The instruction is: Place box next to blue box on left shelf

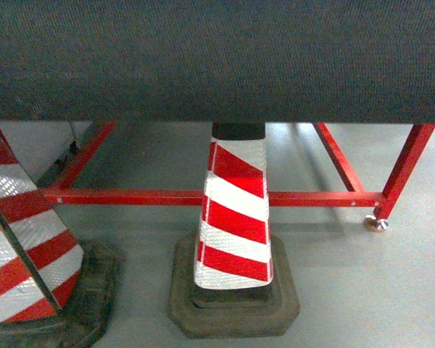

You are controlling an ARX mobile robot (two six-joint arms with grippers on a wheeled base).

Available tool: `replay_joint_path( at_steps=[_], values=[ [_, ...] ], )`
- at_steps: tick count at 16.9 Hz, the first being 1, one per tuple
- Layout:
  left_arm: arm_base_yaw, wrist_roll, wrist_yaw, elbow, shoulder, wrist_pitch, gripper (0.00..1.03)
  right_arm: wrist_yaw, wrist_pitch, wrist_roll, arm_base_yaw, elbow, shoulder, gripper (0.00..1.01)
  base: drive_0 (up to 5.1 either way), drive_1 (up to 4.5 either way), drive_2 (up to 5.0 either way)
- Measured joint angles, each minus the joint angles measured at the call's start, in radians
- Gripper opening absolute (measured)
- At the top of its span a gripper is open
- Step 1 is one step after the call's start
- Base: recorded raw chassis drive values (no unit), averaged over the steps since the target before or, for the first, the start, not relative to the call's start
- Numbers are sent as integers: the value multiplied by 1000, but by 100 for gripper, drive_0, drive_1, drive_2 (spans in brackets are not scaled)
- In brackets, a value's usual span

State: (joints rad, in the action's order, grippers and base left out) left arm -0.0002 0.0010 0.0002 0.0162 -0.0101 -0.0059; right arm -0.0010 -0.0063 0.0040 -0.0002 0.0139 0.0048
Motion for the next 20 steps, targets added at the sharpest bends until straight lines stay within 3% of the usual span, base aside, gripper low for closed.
replay_joint_path(
  at_steps=[20],
  values=[
    [0, -1, -1, 0, 0, 4, 98, 0, 6, -2, 0, 0, 0, 98, 0, 0, 0]
  ],
)
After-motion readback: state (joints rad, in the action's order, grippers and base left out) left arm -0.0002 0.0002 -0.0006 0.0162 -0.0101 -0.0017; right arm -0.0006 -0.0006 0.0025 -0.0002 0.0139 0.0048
